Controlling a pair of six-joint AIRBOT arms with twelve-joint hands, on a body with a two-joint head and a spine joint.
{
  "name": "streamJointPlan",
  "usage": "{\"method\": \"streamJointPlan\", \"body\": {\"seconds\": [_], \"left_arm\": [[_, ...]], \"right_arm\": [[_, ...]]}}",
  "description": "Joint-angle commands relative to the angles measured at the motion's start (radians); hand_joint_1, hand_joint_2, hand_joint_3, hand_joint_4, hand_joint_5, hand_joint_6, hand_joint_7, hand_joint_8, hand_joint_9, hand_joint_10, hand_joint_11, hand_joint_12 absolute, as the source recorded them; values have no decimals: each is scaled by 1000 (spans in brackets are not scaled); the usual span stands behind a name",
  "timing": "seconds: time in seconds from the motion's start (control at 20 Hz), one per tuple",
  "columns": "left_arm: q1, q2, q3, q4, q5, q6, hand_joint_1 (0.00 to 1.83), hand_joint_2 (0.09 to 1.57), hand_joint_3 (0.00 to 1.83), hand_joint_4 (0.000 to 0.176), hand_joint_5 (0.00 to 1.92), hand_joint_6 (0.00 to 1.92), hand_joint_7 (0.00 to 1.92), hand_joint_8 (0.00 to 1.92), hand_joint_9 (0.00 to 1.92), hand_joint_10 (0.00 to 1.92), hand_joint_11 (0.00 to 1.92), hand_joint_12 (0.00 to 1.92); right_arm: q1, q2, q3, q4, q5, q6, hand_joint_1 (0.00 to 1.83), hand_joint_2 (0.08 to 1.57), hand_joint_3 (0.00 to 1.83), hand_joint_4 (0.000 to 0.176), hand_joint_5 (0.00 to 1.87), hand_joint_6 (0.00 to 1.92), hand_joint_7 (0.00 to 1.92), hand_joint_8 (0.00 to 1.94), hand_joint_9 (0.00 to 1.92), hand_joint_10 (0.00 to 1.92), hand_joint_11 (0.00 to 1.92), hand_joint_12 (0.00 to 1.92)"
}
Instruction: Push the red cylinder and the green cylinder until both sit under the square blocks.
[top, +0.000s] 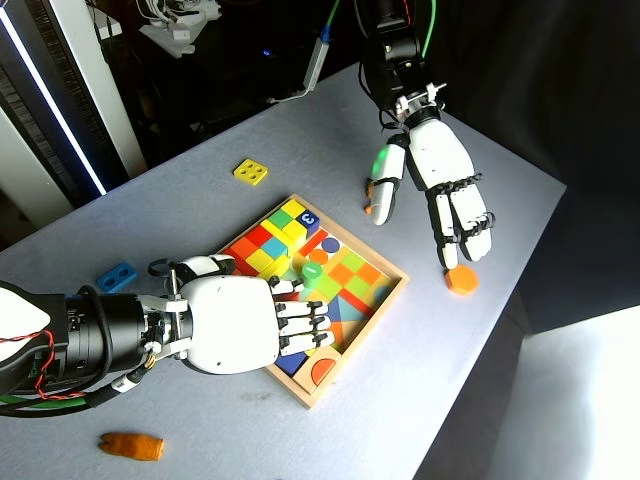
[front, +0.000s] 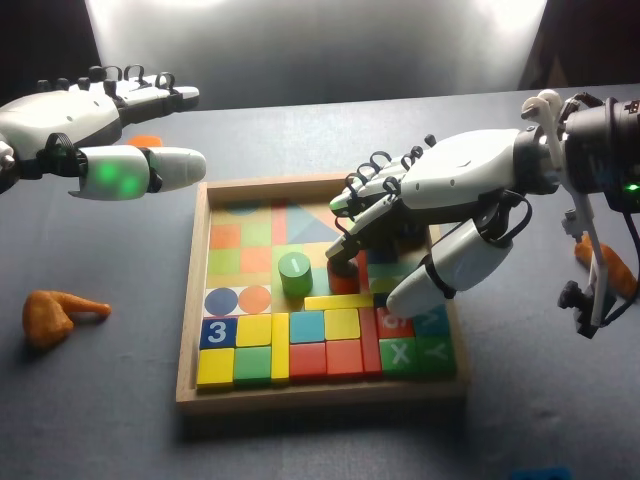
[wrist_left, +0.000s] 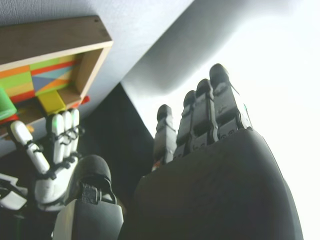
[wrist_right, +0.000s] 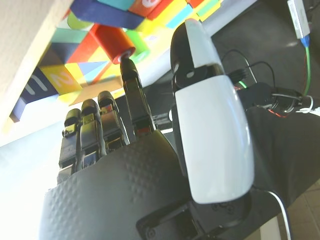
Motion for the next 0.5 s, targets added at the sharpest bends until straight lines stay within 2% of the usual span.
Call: {"method": "streamJointPlan", "body": {"seconds": [0.0, 0.05, 0.1, 0.15, 0.2, 0.25, 0.35, 0.4, 0.45], "left_arm": [[-13, 1, 7, -13, -107, -2, 0, 1190, 0, 145, 104, 2, 12, 1, 0, 0, 0, 124], [-13, 2, 7, -13, -106, -2, 0, 1188, 0, 151, 98, 1, 3, 1, 0, 0, 0, 104], [-13, 2, 7, -13, -106, -2, 0, 1186, 0, 143, 108, 1, 11, 1, 0, 0, 0, 166], [-12, 3, 7, -13, -105, -2, 0, 1186, 0, 143, 108, 1, 11, 1, 0, 0, 0, 166], [-12, 4, 7, -13, -104, -2, 0, 1181, 0, 150, 111, 1, 11, 0, 4, 1, 0, 197], [-11, 4, 7, -13, -104, -2, 0, 1167, 0, 168, 100, 0, 0, 0, 0, 0, 0, 203], [-11, 4, 7, -13, -104, -2, 0, 1181, 0, 165, 105, 1, 4, 1, 0, 0, 0, 167], [-10, 5, 6, -13, -104, -2, 0, 1185, 0, 156, 104, 0, 0, 0, 0, 0, 0, 137], [-9, 5, 6, -13, -104, -2, 0, 1182, 0, 161, 105, 0, 1, 0, 0, 0, 0, 169]], "right_arm": [[1, 5, 2, 26, 10, 10, 296, 1097, 4, 165, 395, 4, 0, 0, 0, 0, 0, 0], [1, 5, 2, 20, 10, 15, 299, 1095, 3, 166, 400, 5, 0, 0, 0, 0, 0, 0], [0, 5, 2, 18, 11, 17, 300, 1092, 1, 163, 411, 9, 0, 0, 0, 0, 0, 0], [0, 5, 2, 17, 13, 17, 300, 1092, 1, 163, 411, 9, 0, 0, 0, 0, 0, 0], [0, 6, 2, 16, 15, 18, 299, 1090, 0, 162, 411, 8, 0, 0, 0, 0, 0, 0], [1, 6, 3, 13, 17, 21, 291, 1089, 0, 165, 417, 9, 0, 0, 0, 0, 0, 0], [2, 8, 3, -2, 21, 33, 289, 1089, 0, 165, 420, 10, 0, 0, 0, 0, 0, 0], [3, 10, 3, -7, 24, 38, 299, 1085, 0, 164, 427, 10, 0, 0, 0, 0, 0, 0], [3, 12, 3, -9, 26, 40, 282, 1086, 0, 167, 423, 7, 0, 0, 0, 0, 0, 0]]}}
